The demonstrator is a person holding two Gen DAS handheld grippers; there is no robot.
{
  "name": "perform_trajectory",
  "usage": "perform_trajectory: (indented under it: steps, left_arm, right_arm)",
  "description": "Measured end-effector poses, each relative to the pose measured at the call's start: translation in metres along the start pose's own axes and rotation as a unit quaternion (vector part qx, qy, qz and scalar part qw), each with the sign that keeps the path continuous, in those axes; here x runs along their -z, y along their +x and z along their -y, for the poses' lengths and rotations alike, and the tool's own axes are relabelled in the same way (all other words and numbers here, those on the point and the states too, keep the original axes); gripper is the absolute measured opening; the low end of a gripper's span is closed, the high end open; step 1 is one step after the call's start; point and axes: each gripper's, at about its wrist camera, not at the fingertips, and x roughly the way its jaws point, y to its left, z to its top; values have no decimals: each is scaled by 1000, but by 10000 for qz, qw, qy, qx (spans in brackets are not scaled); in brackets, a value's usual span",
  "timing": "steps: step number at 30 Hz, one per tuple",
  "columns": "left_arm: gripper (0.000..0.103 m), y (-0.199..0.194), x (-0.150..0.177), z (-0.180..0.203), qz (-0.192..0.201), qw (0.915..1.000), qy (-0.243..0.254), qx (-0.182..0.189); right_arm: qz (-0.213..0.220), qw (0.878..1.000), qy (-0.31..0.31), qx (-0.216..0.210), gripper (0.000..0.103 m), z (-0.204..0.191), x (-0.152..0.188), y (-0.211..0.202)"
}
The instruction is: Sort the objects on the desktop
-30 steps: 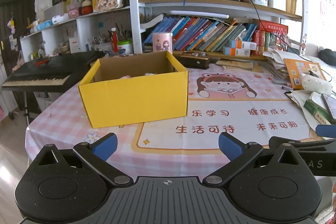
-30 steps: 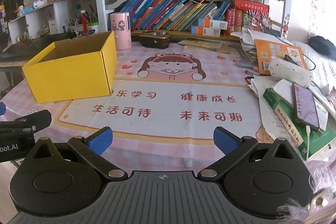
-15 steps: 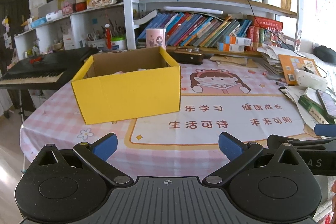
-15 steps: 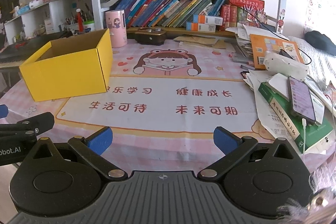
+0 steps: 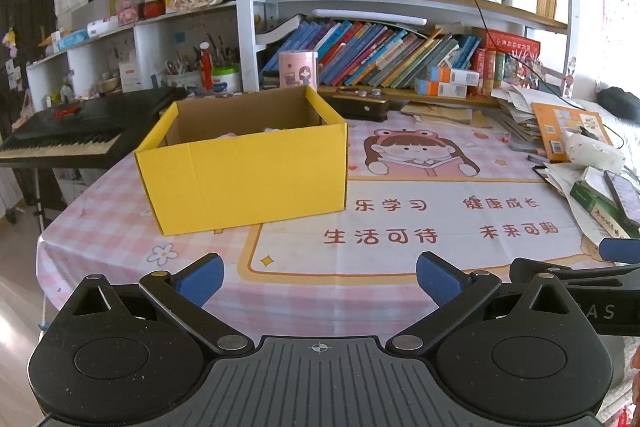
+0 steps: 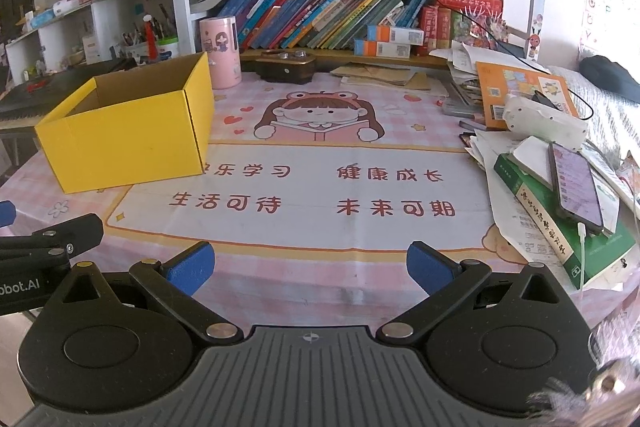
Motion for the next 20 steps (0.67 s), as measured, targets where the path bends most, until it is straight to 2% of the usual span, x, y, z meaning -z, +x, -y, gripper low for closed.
perform_trajectory:
  steps: [20]
  left_arm:
    - [103, 15, -3, -8, -179, 9998, -102, -48]
  right_arm:
    - [-157, 9999, -18, -16, 103, -4, -4, 13]
